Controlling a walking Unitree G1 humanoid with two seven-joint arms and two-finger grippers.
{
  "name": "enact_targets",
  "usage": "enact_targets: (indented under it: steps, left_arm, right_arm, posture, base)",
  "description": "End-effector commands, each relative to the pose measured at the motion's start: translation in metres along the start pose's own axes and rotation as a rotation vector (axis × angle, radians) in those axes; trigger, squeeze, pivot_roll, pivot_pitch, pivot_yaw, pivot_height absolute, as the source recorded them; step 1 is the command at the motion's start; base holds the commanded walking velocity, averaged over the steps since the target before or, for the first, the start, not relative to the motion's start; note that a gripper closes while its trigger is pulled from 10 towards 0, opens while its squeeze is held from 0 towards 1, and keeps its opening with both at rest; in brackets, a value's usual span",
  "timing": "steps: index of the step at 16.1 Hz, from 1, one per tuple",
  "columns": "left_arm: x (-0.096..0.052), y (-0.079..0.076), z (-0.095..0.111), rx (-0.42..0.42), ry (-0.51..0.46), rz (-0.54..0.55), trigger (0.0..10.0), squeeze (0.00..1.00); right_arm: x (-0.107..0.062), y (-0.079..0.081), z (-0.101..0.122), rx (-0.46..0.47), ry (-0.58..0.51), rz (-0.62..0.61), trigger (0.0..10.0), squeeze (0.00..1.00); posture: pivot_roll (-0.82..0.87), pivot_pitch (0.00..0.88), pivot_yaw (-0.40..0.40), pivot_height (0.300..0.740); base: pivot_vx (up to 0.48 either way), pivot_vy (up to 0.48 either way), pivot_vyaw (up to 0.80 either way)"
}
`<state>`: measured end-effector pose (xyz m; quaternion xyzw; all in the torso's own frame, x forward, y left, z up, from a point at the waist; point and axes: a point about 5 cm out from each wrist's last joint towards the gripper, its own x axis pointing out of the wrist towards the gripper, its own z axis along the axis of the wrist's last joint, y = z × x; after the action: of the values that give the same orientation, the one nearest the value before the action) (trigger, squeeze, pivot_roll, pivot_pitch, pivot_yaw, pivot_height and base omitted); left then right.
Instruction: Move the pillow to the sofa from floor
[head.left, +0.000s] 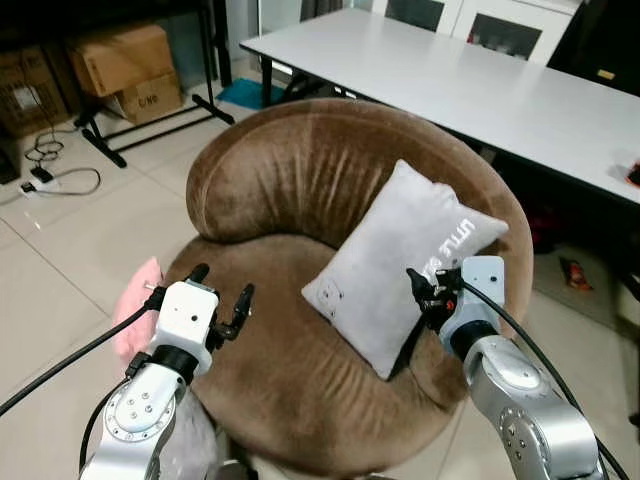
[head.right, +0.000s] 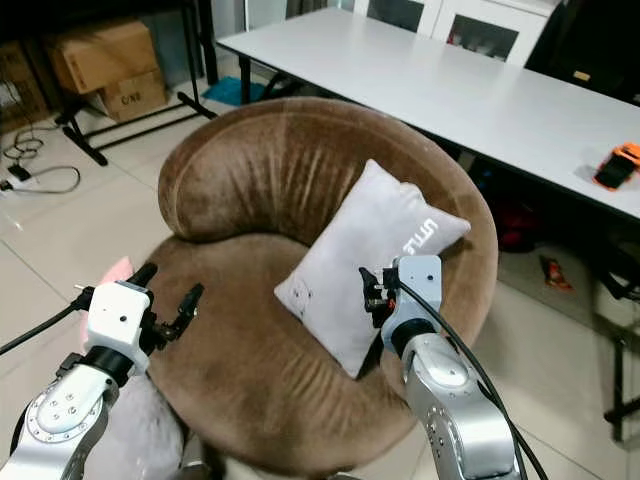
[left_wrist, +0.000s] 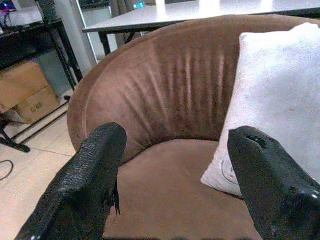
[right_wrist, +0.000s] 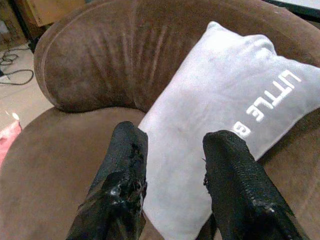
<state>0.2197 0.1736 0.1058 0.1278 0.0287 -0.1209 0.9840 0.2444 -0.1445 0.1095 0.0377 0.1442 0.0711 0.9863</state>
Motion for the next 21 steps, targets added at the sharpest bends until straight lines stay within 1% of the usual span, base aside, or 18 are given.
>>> enact_targets:
  steps: [1,11,14,15,16,17,18,20,21]
  left_arm:
    - [0.0,-0.003,0.003,0.007,-0.011,-0.009,10.0,0.0]
    - [0.001,-0.004,0.003,0.01,-0.013,-0.009,10.0,0.0]
    - [0.001,-0.003,0.002,0.008,-0.013,-0.003,10.0,0.0]
    - [0.001,-0.001,0.003,0.0,-0.02,0.02,10.0,0.0]
    - [0.001,-0.001,0.003,0.001,-0.015,0.017,10.0,0.0]
    - [0.002,-0.003,0.002,0.001,-0.004,0.002,10.0,0.0]
    - [0.002,-0.004,0.001,0.004,0.01,-0.015,10.0,0.0]
    - [0.001,-0.009,-0.005,0.006,0.063,-0.05,10.0,0.0]
    - [0.001,-0.01,-0.005,-0.003,0.061,-0.051,10.0,0.0]
  right_arm:
    - [-0.001,-0.004,0.004,-0.013,-0.011,-0.017,10.0,0.0]
    - [0.001,-0.004,0.002,-0.041,-0.004,-0.015,10.0,0.0]
    - [0.002,-0.003,0.003,-0.035,-0.012,-0.013,10.0,0.0]
    - [0.002,-0.002,0.003,-0.047,-0.011,0.003,10.0,0.0]
    - [0.002,-0.001,0.003,-0.065,-0.011,0.021,10.0,0.0]
    - [0.003,0.002,0.004,-0.094,-0.01,0.046,10.0,0.0]
    - [0.002,0.003,0.004,-0.1,-0.012,0.055,10.0,0.0]
    - [0.003,0.005,0.004,-0.13,-0.01,0.08,10.0,0.0]
    - [0.002,0.006,0.004,-0.135,-0.012,0.089,10.0,0.0]
  posture:
    - [0.0,0.0,-0.076,0.74]
    - [0.01,0.0,-0.08,0.74]
    - [0.01,0.0,-0.082,0.74]
    - [0.01,0.0,-0.082,0.74]
    - [0.01,0.0,-0.083,0.74]
    - [0.01,0.0,-0.085,0.74]
    - [0.01,0.0,-0.087,0.74]
    - [0.01,0.0,-0.087,0.74]
    - [0.01,0.0,-0.087,0.74]
  base:
    - [-0.259,0.0,0.0]
    - [-0.258,0.0,0.0]
    - [-0.254,0.0,0.0]
    - [0.0,0.0,0.0]
    - [0.0,0.0,0.0]
    - [0.0,0.0,0.44]
    - [0.0,0.0,0.8]
    - [0.0,0.0,0.8]
    - [0.0,0.0,0.8]
